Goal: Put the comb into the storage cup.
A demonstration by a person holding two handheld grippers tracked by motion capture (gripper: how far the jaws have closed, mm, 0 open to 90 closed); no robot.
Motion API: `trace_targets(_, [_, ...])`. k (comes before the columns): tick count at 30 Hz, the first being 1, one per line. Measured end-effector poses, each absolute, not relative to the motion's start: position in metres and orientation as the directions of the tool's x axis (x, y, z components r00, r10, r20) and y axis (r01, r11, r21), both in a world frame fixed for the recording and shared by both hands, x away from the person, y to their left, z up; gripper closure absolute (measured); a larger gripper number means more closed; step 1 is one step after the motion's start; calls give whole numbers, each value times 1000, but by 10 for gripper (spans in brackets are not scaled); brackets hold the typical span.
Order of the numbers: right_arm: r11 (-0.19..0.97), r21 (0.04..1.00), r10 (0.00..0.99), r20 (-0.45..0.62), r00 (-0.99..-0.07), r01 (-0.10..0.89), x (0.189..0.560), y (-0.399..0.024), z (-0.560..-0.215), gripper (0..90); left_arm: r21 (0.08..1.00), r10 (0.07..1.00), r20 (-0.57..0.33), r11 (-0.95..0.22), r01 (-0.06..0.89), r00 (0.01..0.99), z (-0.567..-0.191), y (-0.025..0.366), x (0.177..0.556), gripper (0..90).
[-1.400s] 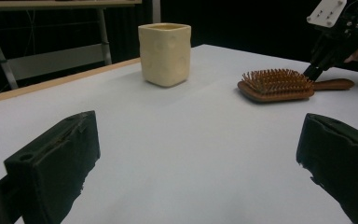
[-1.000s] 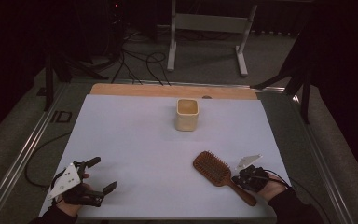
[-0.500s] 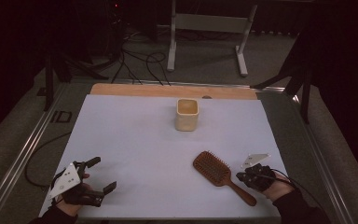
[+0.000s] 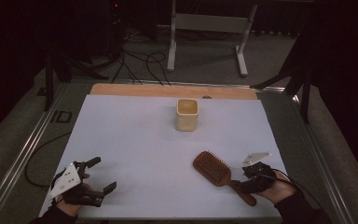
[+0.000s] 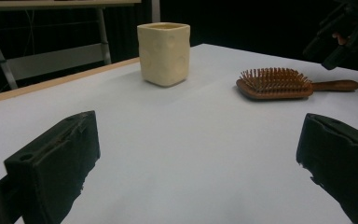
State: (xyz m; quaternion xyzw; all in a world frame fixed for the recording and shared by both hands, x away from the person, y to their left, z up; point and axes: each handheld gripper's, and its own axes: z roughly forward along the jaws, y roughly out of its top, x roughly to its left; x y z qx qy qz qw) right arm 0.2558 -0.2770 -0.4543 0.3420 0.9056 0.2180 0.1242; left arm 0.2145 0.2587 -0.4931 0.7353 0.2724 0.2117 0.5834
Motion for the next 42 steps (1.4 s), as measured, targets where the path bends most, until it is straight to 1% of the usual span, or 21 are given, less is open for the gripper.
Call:
trace_targets(1, [661, 477, 680, -57, -731, 579, 256, -275, -453, 246, 973, 648, -6, -172, 153, 762, -493, 259, 214, 2])
trace_targets(2, [661, 477, 680, -57, -731, 579, 256, -275, -453, 246, 973, 648, -6, -172, 153, 762, -493, 259, 214, 2])
trace_targets(3, [665, 476, 676, -57, -735, 575, 257, -274, -453, 228, 973, 647, -6, -172, 153, 762, -493, 259, 214, 2])
trace_targets(4, [664, 475, 677, -55, -734, 577, 257, -273, -453, 182, 973, 647, -6, -171, 153, 762, -493, 259, 214, 2])
trace_targets(8, [662, 471, 675, -39, -737, 582, 257, -268, -451, 147, 973, 646, -7, -171, 154, 763, -493, 259, 214, 2])
trace_targets(10, [660, 459, 677, -22, -736, 594, 259, -265, -450, 159, 973, 646, -7, -171, 154, 764, -493, 259, 214, 2])
trace_targets(11, [673, 459, 668, -39, -743, 580, 259, -263, -449, 153, 973, 646, -7, -170, 153, 763, -493, 259, 214, 2])
trace_targets(15, [690, 439, 657, -44, -753, 576, 261, -260, -448, 165, 974, 646, -9, -169, 154, 763, -493, 259, 214, 2])
trace_targets(17, [703, 399, 651, -29, -758, 589, 264, -256, -449, 162, 974, 646, -9, -169, 154, 763, -493, 259, 214, 2])
trace_targets(18, [703, 399, 651, -29, -758, 589, 264, -256, -449, 162, 974, 645, -8, -169, 153, 764, -493, 259, 214, 2])
trace_targets(19, [705, 359, 656, -3, -755, 612, 266, -253, -451, 144, 973, 645, -7, -170, 153, 764, -493, 259, 214, 2])
trace_targets(25, [724, 341, 642, -13, -767, 600, 266, -248, -453, 141, 973, 645, -8, -170, 154, 764, -493, 259, 214, 2])
trace_targets(27, [732, 315, 642, -24, -766, 604, 266, -244, -455, 131, 973, 645, -8, -171, 155, 765, -493, 259, 214, 2])
trace_targets(29, [734, 317, 641, -33, -767, 601, 266, -244, -456, 120, 973, 644, -9, -170, 155, 765, -493, 259, 214, 2])
trace_targets(31, [736, 321, 637, -30, -770, 596, 266, -243, -457, 107, 973, 644, -10, -169, 155, 765, -493, 259, 214, 2])
trace_targets(33, [732, 301, 646, -21, -763, 611, 266, -240, -458, 106, 974, 644, -11, -167, 155, 765, -493, 258, 214, 2])
trace_targets(36, [732, 286, 648, -11, -762, 618, 268, -240, -459, 137, 974, 644, -12, -167, 156, 765, -493, 259, 214, 2])
trace_targets(39, [729, 265, 655, -3, -755, 631, 270, -241, -461, 147, 974, 644, -12, -167, 156, 765, -493, 259, 214, 2])
trace_targets(42, [727, 250, 661, -4, -750, 640, 272, -241, -463, 196, 973, 644, -12, -169, 157, 765, -493, 259, 214, 2])
